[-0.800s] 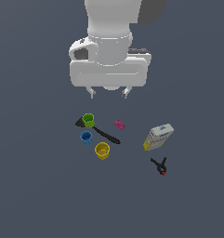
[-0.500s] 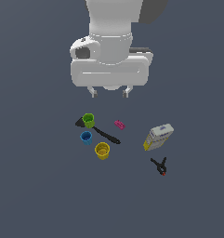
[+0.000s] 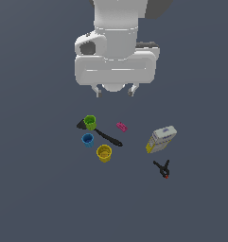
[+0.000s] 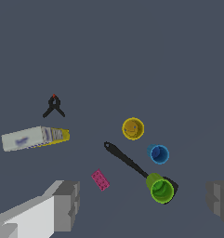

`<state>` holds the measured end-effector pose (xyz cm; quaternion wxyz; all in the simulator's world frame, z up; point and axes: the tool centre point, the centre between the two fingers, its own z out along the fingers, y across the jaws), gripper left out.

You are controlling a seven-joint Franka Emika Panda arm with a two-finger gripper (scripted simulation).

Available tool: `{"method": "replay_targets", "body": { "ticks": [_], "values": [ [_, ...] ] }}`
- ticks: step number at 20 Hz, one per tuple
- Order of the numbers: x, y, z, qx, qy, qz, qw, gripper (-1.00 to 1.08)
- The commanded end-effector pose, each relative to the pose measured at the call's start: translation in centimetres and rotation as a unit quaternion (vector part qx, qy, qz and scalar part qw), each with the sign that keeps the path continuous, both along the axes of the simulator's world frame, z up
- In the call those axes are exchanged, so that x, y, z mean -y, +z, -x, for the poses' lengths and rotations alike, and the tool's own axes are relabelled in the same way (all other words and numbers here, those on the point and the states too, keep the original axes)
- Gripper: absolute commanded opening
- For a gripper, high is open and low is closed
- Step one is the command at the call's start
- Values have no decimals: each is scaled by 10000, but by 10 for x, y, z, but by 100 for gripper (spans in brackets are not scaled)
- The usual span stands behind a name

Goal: Pick up a designated object from a clutter of objects.

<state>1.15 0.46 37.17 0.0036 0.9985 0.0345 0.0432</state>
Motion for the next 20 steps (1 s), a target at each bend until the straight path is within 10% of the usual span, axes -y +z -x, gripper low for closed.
{"method": "replay_targets", "body": {
  "ticks": [1, 20],
  "values": [
    [-1, -2, -2, -9, -1, 3, 10000, 100],
    [-81, -97, -74, -156, 41, 83, 9998, 100]
  ]
}}
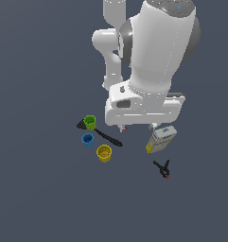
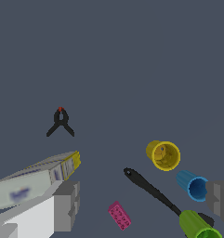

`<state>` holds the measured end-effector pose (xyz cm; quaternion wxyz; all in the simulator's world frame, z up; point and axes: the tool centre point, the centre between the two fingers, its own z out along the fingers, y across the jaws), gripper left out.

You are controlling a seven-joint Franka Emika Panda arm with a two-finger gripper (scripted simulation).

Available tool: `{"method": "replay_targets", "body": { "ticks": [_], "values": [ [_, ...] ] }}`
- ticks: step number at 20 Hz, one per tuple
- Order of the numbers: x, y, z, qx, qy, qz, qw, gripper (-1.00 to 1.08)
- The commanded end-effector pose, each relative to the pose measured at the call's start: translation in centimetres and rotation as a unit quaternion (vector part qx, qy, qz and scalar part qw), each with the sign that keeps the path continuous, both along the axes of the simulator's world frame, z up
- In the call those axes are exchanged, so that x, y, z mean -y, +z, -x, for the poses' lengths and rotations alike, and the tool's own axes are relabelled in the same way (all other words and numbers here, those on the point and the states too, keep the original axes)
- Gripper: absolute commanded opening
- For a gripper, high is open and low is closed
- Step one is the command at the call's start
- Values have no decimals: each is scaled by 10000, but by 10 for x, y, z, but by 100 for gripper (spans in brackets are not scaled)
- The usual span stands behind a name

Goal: Pick up a designated object from a clutter of objects.

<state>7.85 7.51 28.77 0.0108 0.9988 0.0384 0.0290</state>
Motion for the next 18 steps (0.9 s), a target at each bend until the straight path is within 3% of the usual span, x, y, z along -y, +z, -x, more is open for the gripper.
{"method": "replay_targets", "body": {
  "ticks": [1, 10, 18],
  "values": [
    [-17, -21, -11, -29, 9, 5, 10000, 100],
    [-81, -106, -38, -136, 30, -14, 9999, 100],
    [-131, -177, -44, -229, 27, -58, 9997, 100]
  ]
}}
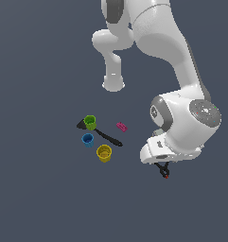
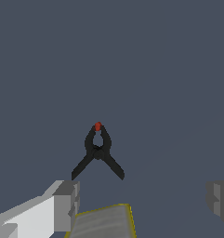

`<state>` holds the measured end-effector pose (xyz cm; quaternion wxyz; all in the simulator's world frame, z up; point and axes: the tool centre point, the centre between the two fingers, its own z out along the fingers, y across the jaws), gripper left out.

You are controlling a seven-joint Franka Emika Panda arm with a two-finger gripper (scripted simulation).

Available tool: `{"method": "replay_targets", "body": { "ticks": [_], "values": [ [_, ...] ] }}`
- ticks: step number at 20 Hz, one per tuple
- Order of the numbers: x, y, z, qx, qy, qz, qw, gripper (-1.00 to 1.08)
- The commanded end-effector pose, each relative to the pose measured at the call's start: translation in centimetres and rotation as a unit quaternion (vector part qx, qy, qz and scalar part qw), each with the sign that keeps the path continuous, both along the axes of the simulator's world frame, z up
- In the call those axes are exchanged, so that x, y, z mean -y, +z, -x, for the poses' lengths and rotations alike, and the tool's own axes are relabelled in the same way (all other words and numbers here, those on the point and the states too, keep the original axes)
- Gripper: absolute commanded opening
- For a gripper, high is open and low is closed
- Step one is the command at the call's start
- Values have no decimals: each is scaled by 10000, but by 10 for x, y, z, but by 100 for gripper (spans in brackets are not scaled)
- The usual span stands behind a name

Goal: Pick up a designated object from a clutter of objects.

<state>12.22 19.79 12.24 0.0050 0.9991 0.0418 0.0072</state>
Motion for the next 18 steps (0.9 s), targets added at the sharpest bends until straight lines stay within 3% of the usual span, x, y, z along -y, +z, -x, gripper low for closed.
{"method": "replay_targets", "body": {
  "ticks": [1, 9, 18],
  "values": [
    [-13, -19, -1, -18, -8, -15, 10000, 100],
    [-35, -54, 1, -67, -20, -43, 10000, 100],
    [-38, -64, 2, -79, -17, -44, 10000, 100]
  ]
}}
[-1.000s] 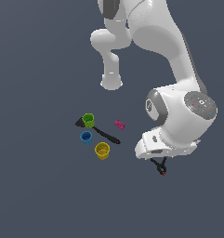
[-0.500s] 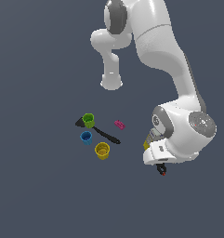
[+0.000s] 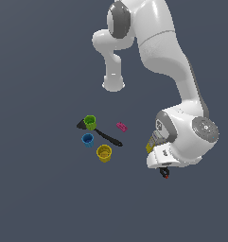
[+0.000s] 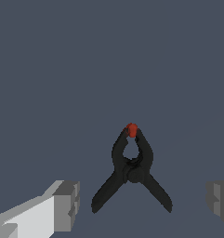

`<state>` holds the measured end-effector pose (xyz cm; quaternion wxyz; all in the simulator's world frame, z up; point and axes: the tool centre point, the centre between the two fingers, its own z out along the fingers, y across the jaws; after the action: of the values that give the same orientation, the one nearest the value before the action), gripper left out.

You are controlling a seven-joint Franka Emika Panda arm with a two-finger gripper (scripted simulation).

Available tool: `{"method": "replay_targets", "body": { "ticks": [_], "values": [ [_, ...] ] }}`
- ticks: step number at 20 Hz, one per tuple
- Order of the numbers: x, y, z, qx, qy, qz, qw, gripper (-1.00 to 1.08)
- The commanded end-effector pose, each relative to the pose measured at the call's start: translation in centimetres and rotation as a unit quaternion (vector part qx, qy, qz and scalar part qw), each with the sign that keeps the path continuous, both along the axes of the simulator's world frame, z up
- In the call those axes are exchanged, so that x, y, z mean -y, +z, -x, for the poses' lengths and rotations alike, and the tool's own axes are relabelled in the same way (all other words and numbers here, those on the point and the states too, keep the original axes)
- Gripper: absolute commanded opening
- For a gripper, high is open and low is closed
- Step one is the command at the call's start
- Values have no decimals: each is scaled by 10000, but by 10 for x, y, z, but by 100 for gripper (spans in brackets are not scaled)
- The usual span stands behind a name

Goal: Pick up a designated object from a clutter of objects.

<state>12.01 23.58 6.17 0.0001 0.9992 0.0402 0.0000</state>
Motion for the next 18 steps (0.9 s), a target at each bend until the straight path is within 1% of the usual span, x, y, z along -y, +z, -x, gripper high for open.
{"method": "replay_targets", "body": {
  "ticks": [1, 8, 14, 15, 18],
  "values": [
    [0, -7, 0, -5, 0, 2, 10000, 100],
    [0, -42, 1, 0, -3, 0, 10000, 100],
    [0, -48, 0, 0, -5, -1, 10000, 100],
    [0, -48, 0, 0, -5, -1, 10000, -100],
    [0, -48, 0, 0, -5, -1, 10000, -100]
  ]
}}
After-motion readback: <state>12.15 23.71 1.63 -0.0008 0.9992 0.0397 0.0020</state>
